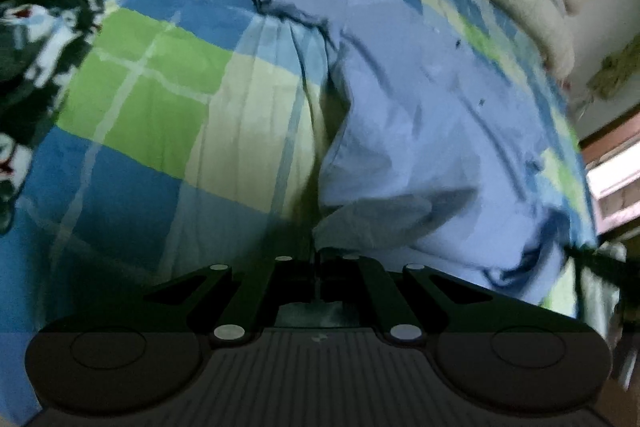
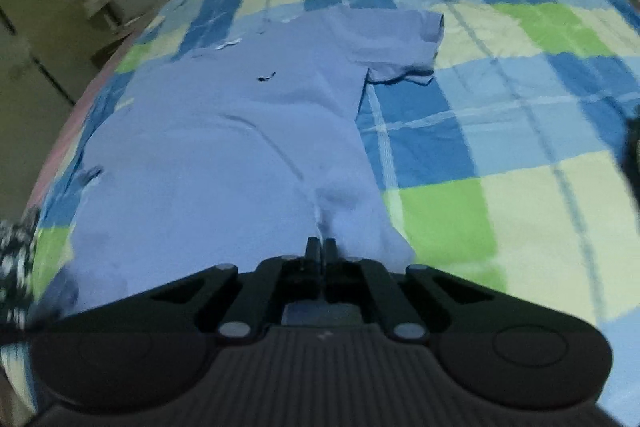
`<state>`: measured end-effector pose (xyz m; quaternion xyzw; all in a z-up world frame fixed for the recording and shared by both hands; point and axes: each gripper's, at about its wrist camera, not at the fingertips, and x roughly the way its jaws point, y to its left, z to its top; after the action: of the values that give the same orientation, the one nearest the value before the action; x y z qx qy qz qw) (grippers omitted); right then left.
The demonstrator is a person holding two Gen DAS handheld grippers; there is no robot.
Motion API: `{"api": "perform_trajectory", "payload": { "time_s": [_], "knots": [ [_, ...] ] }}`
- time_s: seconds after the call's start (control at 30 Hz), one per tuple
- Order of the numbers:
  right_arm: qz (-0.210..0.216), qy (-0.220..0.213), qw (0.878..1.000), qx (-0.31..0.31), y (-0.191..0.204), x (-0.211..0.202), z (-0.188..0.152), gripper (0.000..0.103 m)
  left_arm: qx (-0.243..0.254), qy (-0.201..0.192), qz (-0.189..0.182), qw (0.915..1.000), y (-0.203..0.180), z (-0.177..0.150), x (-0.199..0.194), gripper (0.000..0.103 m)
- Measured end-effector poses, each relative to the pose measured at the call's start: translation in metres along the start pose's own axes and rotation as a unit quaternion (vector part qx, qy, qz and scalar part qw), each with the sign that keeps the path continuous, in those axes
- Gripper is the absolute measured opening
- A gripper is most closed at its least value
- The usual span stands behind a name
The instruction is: Fold clothes
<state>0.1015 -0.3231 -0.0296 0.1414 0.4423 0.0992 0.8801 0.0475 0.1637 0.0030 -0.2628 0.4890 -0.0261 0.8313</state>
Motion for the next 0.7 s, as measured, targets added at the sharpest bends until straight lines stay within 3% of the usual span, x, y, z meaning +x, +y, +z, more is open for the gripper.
{"api": "perform_trajectory", "payload": {
  "time_s": [0.1, 0.23, 0.33, 0.43, 0.5, 0.57, 0.6, 0.7],
  "knots": [
    [-0.007, 0.022, 1.0, -0.013, -0.007, -0.045, -0.025, 0.0, -0.031, 0.008, -0.011, 0.9994, 0.007, -0.003, -0.011, 0.002],
    [-0.015, 0.034, 0.999, -0.018, -0.009, -0.064, -0.064, 0.0, -0.084, 0.045, -0.009, 0.9954, 0.027, -0.02, -0.004, 0.002],
    [-0.014, 0.032, 0.999, 0.004, -0.015, -0.055, -0.087, 0.0, -0.142, 0.076, -0.009, 0.9868, 0.056, -0.041, 0.021, 0.002],
    [-0.018, 0.02, 0.999, 0.042, -0.031, -0.029, -0.122, 0.0, -0.171, 0.085, -0.012, 0.9816, 0.072, -0.053, 0.04, 0.003],
    [-0.023, 0.022, 0.998, 0.053, -0.037, -0.016, -0.13, 0.001, -0.148, 0.074, -0.002, 0.9862, 0.067, -0.051, 0.042, 0.005],
    [-0.028, 0.017, 0.998, 0.055, -0.037, -0.012, -0.134, 0.01, -0.109, 0.06, 0.014, 0.9921, 0.057, -0.049, 0.041, 0.013],
    [-0.029, 0.014, 0.998, 0.053, -0.035, -0.012, -0.134, 0.011, -0.066, 0.049, 0.034, 0.996, 0.044, -0.047, 0.039, 0.018],
    [-0.038, 0.011, 0.999, 0.028, -0.025, -0.012, -0.132, 0.011, 0.013, 0.035, 0.057, 0.9977, 0.02, -0.046, 0.036, 0.05]
  ]
}}
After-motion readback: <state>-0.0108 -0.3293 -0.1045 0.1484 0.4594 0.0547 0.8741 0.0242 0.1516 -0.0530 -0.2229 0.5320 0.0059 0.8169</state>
